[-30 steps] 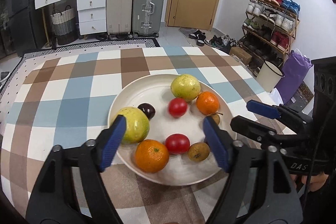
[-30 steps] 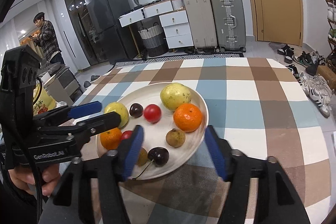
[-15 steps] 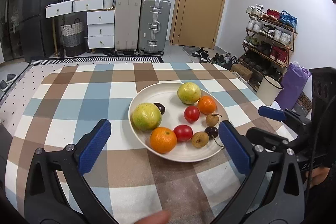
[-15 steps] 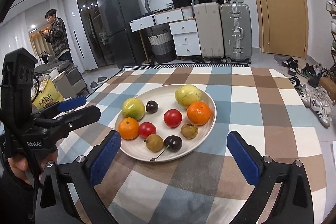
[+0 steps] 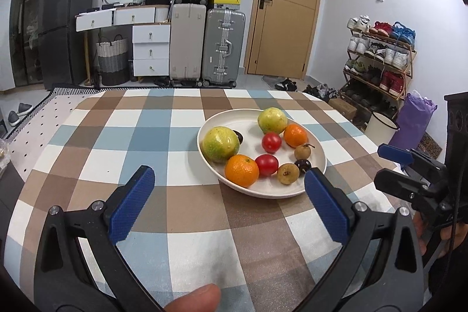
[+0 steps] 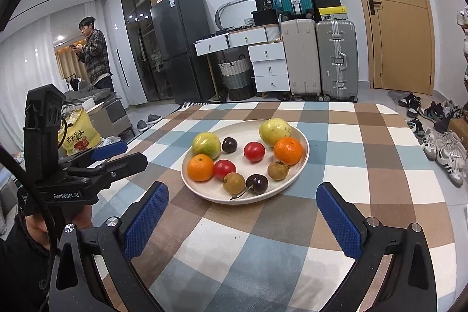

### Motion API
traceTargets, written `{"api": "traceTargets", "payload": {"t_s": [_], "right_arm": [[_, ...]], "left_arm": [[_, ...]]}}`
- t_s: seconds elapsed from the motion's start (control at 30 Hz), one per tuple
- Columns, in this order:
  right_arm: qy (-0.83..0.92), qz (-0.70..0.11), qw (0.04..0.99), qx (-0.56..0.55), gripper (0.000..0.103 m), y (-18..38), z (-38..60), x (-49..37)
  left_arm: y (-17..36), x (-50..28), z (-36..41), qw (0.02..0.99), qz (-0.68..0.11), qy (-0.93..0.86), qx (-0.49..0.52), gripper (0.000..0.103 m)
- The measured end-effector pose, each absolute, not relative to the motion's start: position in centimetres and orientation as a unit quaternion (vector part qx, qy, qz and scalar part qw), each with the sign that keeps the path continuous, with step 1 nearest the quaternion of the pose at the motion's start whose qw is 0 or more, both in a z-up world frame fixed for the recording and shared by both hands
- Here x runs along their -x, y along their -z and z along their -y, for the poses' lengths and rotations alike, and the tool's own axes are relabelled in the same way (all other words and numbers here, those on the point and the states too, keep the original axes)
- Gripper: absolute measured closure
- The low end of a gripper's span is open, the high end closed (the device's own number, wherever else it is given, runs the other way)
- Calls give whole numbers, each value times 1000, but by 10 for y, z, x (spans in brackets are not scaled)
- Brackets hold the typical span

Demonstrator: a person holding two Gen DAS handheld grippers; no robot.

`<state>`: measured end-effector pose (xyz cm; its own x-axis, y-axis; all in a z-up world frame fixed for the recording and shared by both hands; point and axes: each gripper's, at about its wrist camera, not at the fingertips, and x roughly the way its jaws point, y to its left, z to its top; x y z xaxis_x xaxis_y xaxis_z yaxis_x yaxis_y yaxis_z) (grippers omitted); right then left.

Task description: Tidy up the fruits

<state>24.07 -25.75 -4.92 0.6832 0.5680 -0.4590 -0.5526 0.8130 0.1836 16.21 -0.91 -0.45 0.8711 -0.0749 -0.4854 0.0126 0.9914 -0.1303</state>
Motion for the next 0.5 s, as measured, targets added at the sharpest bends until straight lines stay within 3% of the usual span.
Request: {"api": "traceTargets", "payload": {"t_s": [0.5], "right_arm": [[-289, -229, 930, 5, 0, 47, 256, -230]], "left_arm": [[8, -148, 14, 971, -232, 16, 57, 1]]}}
